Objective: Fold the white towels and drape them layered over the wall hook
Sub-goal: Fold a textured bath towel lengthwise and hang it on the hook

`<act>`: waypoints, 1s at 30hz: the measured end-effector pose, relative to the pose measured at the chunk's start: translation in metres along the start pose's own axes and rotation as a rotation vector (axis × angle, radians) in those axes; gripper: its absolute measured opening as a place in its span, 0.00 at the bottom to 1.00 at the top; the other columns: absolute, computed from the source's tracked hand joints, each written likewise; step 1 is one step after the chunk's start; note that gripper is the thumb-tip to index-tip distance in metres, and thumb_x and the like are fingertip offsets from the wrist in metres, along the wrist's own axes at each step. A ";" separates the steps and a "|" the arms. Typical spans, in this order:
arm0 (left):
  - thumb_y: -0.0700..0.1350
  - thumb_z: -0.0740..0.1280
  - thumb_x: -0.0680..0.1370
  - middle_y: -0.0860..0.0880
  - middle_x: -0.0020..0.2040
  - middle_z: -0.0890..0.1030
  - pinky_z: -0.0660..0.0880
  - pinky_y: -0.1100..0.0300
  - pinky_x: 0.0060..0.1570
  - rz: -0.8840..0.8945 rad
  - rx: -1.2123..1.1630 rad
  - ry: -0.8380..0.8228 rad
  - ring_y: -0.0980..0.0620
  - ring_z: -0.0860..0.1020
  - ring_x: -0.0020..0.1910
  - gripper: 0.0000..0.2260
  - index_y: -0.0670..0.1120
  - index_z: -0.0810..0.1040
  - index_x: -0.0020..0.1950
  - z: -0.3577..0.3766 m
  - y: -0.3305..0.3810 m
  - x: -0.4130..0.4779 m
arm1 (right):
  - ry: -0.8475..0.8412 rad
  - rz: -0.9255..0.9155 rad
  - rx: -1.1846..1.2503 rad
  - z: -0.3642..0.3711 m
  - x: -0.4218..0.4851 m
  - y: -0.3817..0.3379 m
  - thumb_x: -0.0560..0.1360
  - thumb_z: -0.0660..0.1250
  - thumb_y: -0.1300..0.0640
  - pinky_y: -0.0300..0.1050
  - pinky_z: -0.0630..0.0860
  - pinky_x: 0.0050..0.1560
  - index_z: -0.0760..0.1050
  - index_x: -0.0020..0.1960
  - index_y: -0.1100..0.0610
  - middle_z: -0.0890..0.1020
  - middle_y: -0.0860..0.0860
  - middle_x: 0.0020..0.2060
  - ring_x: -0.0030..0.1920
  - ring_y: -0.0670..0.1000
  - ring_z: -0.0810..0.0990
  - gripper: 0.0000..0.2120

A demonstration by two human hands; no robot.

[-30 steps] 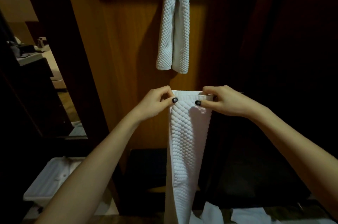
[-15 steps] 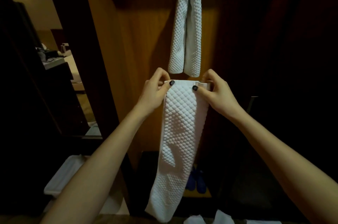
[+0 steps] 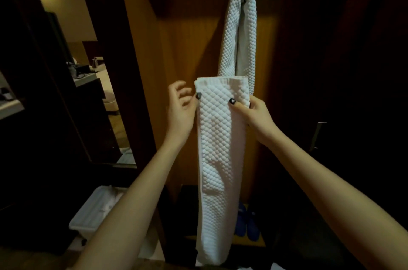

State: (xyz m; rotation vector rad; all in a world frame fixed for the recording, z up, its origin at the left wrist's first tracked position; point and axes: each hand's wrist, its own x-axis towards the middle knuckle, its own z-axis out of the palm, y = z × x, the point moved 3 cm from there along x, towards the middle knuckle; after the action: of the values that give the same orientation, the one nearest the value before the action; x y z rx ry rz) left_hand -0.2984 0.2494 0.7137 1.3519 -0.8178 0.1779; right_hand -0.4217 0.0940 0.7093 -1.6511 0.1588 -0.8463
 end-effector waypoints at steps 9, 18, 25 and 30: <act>0.39 0.71 0.75 0.52 0.43 0.78 0.69 0.73 0.40 -0.043 0.240 -0.114 0.56 0.75 0.42 0.06 0.45 0.74 0.46 0.018 -0.073 -0.085 | 0.056 0.025 0.133 0.005 0.019 -0.015 0.78 0.68 0.62 0.53 0.82 0.52 0.81 0.53 0.59 0.85 0.56 0.50 0.52 0.57 0.84 0.06; 0.37 0.68 0.78 0.58 0.35 0.81 0.72 0.70 0.36 -0.218 -0.088 -0.186 0.65 0.78 0.35 0.09 0.46 0.75 0.38 0.019 -0.077 -0.063 | 0.069 0.135 0.120 -0.013 0.028 -0.021 0.77 0.69 0.60 0.62 0.78 0.59 0.77 0.61 0.64 0.82 0.62 0.56 0.56 0.63 0.82 0.14; 0.40 0.69 0.78 0.58 0.36 0.79 0.72 0.70 0.38 -0.219 -0.234 -0.236 0.62 0.77 0.37 0.12 0.51 0.74 0.36 0.021 -0.077 -0.055 | 0.064 0.156 0.138 -0.014 0.037 -0.036 0.77 0.69 0.60 0.48 0.82 0.45 0.79 0.55 0.62 0.85 0.57 0.50 0.49 0.56 0.85 0.09; 0.49 0.73 0.71 0.48 0.46 0.85 0.78 0.63 0.42 -0.426 -0.537 -0.238 0.52 0.83 0.46 0.13 0.49 0.75 0.51 0.024 -0.085 -0.063 | 0.118 0.213 0.131 -0.014 0.039 -0.033 0.77 0.70 0.59 0.47 0.83 0.44 0.79 0.54 0.63 0.86 0.57 0.48 0.47 0.55 0.86 0.09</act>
State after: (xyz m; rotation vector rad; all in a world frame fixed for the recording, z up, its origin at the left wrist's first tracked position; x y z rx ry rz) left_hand -0.3060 0.2275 0.6078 1.0112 -0.6884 -0.5134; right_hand -0.4132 0.0714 0.7561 -1.4339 0.3480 -0.7740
